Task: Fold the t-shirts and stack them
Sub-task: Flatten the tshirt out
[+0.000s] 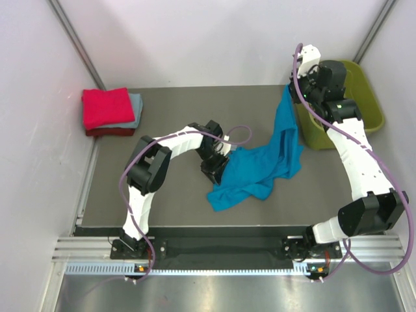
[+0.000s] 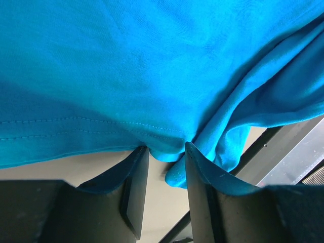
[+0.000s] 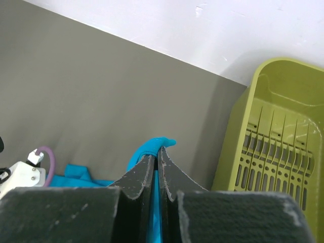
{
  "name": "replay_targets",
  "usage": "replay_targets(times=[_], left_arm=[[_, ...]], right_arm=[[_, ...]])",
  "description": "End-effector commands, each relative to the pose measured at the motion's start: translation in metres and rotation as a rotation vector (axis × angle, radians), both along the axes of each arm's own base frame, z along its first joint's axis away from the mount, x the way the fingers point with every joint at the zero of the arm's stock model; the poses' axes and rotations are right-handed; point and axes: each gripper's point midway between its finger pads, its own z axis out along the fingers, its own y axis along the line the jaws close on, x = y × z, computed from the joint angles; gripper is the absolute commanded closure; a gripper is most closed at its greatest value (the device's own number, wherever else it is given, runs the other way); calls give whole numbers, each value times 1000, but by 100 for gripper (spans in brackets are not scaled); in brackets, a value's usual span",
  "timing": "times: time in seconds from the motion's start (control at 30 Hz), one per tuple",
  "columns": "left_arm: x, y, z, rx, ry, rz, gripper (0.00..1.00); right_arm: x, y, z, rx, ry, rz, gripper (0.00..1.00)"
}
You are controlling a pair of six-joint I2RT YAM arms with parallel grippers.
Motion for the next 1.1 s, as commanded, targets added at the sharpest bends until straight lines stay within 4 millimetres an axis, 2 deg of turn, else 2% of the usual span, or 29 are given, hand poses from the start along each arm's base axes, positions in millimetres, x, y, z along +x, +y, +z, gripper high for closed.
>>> replay_targets(times=[0.0,0.33,0.47,0.6,0.77,0.87,0.97,1.07], left_arm=[[14,-7,-9,-20,-49,-10,60],[30,-18,12,-63,-112,-9,60],[45,-29,36,-109,-178,-9,60],[43,-29,49,-126,-202,-12,60],[32,-20,56,-125,-201,-10,60],[34,-23,74,-152,-239,-11,60],[46,-30,102,-199,-308,-8,60],[61,-39,140,-261,-399,-6,60]], right_arm=[[-2,-1,31,8,-101,-5,100],[-1,-2,40,3,-118,-13,100],[-2,-2,36,3,-111,-8,100],[-3,-3,35,2,-111,-13,100],[-1,-2,37,2,-119,-10,100],[0,-1,38,8,-119,-8,100],[2,-1,40,10,-124,-10,100],[3,-1,44,12,-130,-10,100]])
